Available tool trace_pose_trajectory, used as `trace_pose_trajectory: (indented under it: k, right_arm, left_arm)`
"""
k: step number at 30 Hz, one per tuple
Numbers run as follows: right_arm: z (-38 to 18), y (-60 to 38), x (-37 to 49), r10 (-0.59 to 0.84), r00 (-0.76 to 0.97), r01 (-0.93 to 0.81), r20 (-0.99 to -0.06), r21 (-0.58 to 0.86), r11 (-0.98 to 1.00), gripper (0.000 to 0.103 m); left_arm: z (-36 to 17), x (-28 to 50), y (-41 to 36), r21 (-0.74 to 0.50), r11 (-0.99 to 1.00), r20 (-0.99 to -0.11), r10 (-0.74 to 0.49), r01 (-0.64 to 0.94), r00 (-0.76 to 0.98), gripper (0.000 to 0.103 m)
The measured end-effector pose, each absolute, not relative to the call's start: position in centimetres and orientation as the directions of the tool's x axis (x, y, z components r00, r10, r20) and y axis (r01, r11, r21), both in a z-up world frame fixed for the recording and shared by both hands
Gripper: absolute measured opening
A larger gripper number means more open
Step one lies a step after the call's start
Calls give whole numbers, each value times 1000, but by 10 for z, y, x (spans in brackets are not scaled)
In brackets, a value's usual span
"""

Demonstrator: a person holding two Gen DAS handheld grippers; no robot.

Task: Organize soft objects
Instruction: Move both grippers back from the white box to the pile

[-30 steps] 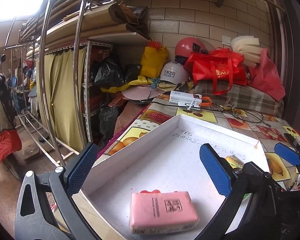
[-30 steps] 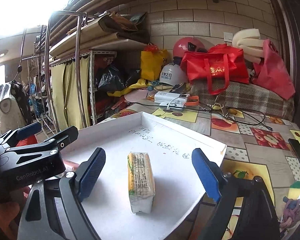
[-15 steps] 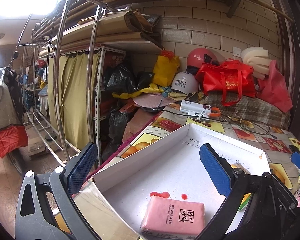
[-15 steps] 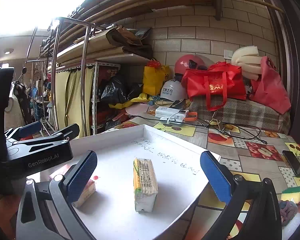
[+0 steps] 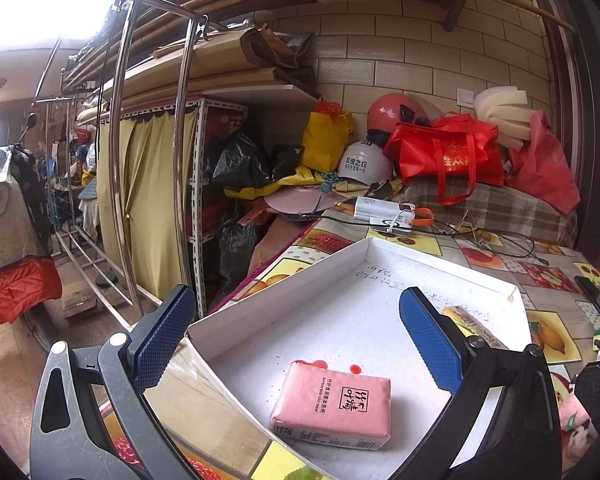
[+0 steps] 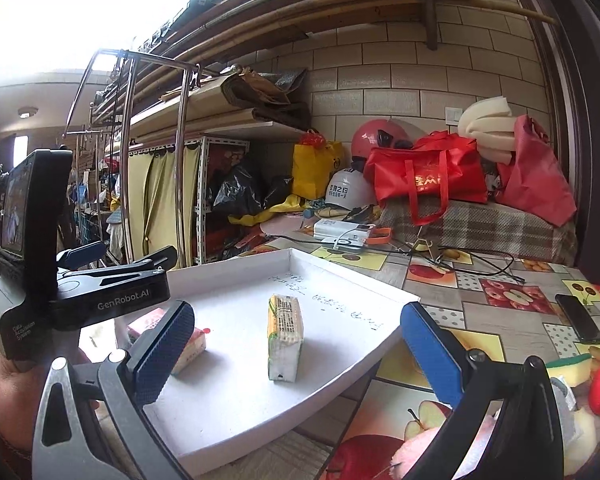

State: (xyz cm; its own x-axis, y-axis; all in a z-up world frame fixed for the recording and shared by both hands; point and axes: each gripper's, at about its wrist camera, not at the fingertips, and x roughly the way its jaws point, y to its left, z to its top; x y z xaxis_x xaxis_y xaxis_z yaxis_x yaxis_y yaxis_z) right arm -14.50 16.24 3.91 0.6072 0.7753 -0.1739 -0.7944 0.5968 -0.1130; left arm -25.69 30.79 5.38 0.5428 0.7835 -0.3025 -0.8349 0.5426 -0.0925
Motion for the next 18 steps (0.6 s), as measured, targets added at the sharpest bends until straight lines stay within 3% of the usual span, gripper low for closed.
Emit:
trace_pose_trajectory:
  k: [5, 8, 14, 18]
  right_arm:
    - [41, 138, -159, 786, 606, -791, -124, -195, 580, 103]
    - [42, 113, -160, 778, 621, -776, -93, -211, 595, 103]
    - [53, 28, -150, 643, 760, -625, 89, -169, 762, 103]
    - [55, -17, -119, 546, 836, -536, 51, -139, 833, 103]
  left_arm:
    - [55, -246, 275, -73, 612, -305, 738, -787, 602, 103]
    - [55, -239, 258, -139, 658, -329, 674, -740, 661, 103]
    - [69, -234, 213, -193, 701, -218, 651, -686, 727, 103]
    - [69, -205, 194, -164, 763, -297, 566, -625, 769, 103]
